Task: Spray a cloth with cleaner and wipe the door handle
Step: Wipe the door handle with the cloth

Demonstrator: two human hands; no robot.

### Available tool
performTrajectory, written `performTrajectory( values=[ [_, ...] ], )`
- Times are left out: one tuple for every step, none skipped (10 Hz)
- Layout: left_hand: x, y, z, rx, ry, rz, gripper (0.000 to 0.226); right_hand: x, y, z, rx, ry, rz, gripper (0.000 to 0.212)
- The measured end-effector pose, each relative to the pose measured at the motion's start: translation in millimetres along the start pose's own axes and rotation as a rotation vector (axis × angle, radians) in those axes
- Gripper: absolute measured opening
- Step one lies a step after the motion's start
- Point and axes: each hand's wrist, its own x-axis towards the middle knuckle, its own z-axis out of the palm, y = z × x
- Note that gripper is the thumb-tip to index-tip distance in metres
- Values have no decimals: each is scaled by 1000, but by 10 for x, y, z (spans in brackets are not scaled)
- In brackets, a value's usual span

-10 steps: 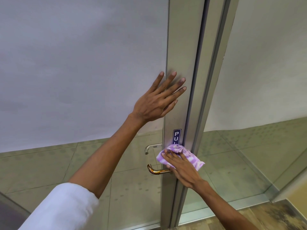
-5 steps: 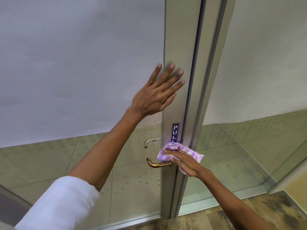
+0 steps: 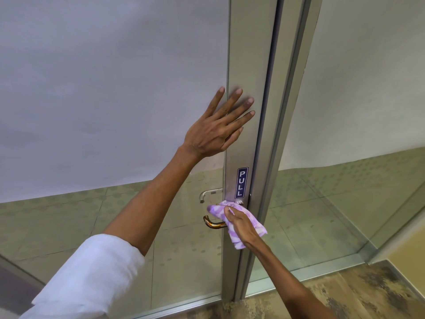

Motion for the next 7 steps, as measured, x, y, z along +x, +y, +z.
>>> performTrajectory(
  values=[
    [22, 95, -39, -4, -12, 17, 49, -29, -34, 127, -52, -15, -57, 56],
    [24, 43, -47, -49, -14, -5, 49, -69, -114, 337, -249, -29, -201, 43],
    [-9, 37, -3, -17, -35, -11, 49, -109, -203, 392, -262, -24, -246, 51],
    [9, 41, -12, -22, -19, -8, 49, -103, -295, 390, -224, -97, -196, 59],
    [13, 53, -10, -19, -5, -13, 49, -149, -496, 385, -328, -205, -122, 36],
    [-3, 45, 13, -37, 0, -22, 49, -114, -439, 413, -540, -221, -406, 38],
    [7, 48, -6, -38, -19, -18, 49, -36, -369, 444, -831, -198, -669, 37]
  ],
)
